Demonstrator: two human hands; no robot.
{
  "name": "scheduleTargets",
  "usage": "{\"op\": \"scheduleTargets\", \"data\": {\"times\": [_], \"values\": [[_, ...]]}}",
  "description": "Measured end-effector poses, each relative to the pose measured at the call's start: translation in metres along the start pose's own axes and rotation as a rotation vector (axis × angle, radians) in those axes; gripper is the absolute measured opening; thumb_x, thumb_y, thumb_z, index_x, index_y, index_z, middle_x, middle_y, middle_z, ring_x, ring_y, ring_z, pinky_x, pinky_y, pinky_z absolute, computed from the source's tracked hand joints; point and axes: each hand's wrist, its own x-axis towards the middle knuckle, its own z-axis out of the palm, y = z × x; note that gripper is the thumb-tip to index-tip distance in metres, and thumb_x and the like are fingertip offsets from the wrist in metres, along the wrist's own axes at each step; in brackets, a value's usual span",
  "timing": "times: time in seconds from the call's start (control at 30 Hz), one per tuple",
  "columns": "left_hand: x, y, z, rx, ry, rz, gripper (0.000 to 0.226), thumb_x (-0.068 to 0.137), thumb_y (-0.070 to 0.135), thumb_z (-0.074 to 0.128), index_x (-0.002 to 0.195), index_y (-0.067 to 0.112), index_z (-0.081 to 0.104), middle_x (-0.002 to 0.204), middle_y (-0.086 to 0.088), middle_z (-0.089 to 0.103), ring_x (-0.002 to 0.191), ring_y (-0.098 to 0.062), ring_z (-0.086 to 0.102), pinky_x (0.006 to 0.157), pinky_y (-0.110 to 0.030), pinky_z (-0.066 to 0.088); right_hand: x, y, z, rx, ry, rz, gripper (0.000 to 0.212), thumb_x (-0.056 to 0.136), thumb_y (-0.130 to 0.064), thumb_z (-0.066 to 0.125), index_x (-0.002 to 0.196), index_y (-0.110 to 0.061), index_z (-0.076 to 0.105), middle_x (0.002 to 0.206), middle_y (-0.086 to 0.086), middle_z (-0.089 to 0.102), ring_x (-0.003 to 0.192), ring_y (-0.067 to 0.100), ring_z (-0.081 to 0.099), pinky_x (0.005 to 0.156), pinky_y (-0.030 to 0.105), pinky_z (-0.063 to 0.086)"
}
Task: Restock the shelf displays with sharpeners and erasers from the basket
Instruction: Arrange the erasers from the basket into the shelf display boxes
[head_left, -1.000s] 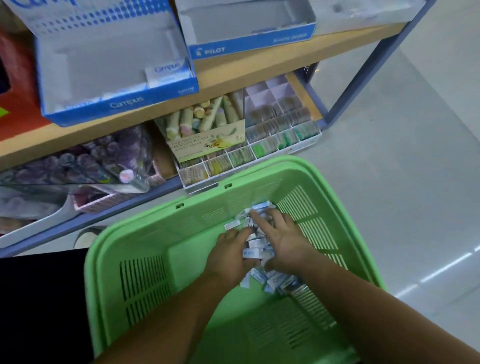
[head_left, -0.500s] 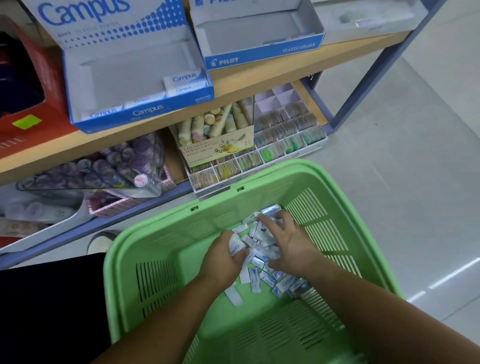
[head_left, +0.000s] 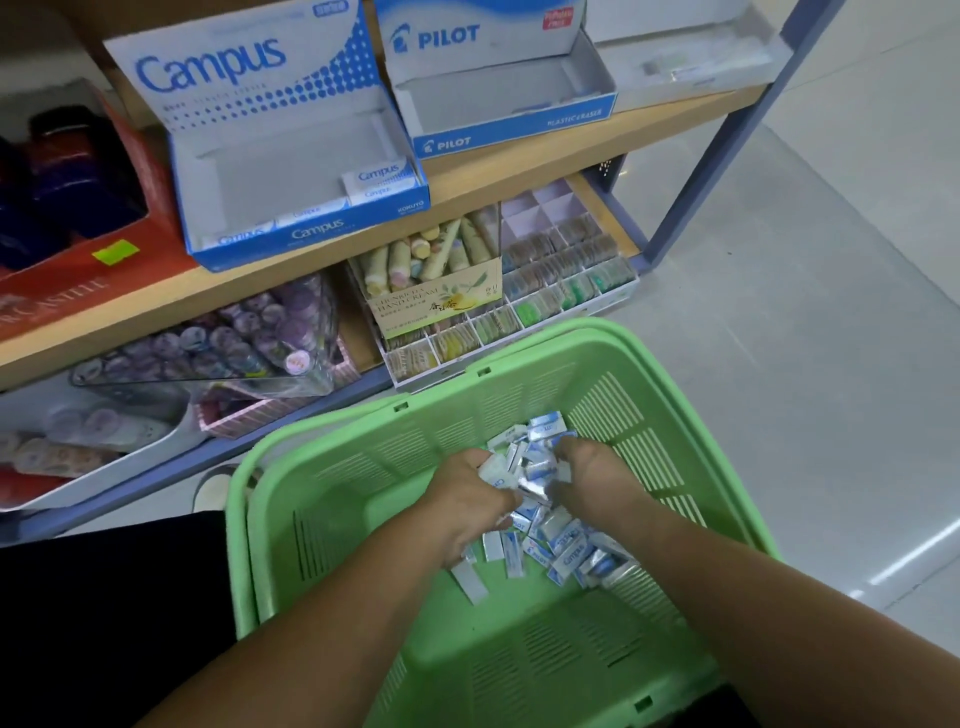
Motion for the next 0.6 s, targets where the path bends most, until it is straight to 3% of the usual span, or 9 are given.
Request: {"op": "scheduleTargets", "data": {"times": [0.1,0.17,0.23,0.33,0.4,0.5,0.6], "values": [[-0.010,0.016,0.007,0.045,-0.045,0.019,0.029,0.083,-0.005,0.079,0.090,0.017,0.061,0.091,-0.009,0.070,0.082,-0.026,0.069,0.078,-0.039,0.064,-0.003,-0.006,-0.017,0.085,-0.026,-0.022,0.038,0.088,-0.018,0.077,0.124,-0.017,0.066,0.124,0.007,0.068,0.105,0.025,0.067,0.089,0.031,0.055],[-0.019,0.027,0.011,0.071,-0.069,0.044,0.028,0.084,-0.004,0.078,0.088,0.017,0.061,0.086,-0.008,0.069,0.077,-0.024,0.066,0.076,-0.037,0.063,-0.006,-0.011,-0.031,0.160,-0.050,-0.047,0.034,0.088,-0.014,0.075,0.119,-0.022,0.066,0.124,0.004,0.066,0.108,0.023,0.067,0.087,0.027,0.054],[-0.029,0.038,0.010,0.089,-0.089,0.060,0.026,0.085,-0.002,0.078,0.089,0.017,0.061,0.087,-0.008,0.068,0.073,-0.022,0.065,0.070,-0.033,0.061,-0.010,-0.018,-0.048,0.261,-0.059,-0.057,0.027,0.089,-0.009,0.071,0.109,-0.026,0.065,0.114,0.007,0.068,0.090,0.021,0.069,0.072,0.026,0.056],[-0.048,0.052,-0.004,0.062,-0.127,0.072,0.023,0.088,-0.002,0.075,0.099,0.014,0.064,0.096,-0.008,0.069,0.073,-0.019,0.069,0.080,-0.039,0.064,-0.026,-0.037,-0.082,0.470,-0.163,-0.054,0.030,0.089,0.001,0.066,0.106,-0.024,0.067,0.100,0.017,0.068,0.066,0.021,0.065,0.059,0.033,0.057],[-0.062,0.061,-0.017,0.047,-0.154,0.089,0.029,0.088,-0.003,0.075,0.112,0.011,0.064,0.105,-0.010,0.069,0.077,-0.019,0.072,0.079,-0.040,0.064,-0.040,-0.049,-0.104,0.556,-0.251,-0.057,0.037,0.088,0.004,0.064,0.109,-0.026,0.067,0.098,0.020,0.066,0.070,0.028,0.064,0.066,0.047,0.057],[-0.088,0.081,-0.039,0.029,-0.160,0.172,0.040,0.085,-0.005,0.078,0.120,0.010,0.064,0.106,-0.010,0.068,0.080,-0.018,0.071,0.071,-0.033,0.062,-0.062,-0.064,-0.138,0.677,-0.362,-0.062,0.044,0.089,0.011,0.060,0.121,-0.019,0.063,0.100,0.015,0.062,0.086,0.030,0.062,0.079,0.046,0.054],[-0.123,0.105,-0.060,0.073,-0.165,0.297,0.033,0.084,-0.005,0.078,0.111,0.010,0.067,0.095,-0.007,0.068,0.077,-0.016,0.068,0.068,-0.030,0.060,-0.086,-0.087,-0.172,0.808,-0.448,-0.050,0.044,0.092,0.017,0.056,0.124,-0.013,0.059,0.108,0.016,0.062,0.097,0.033,0.066,0.098,0.047,0.056]]}}
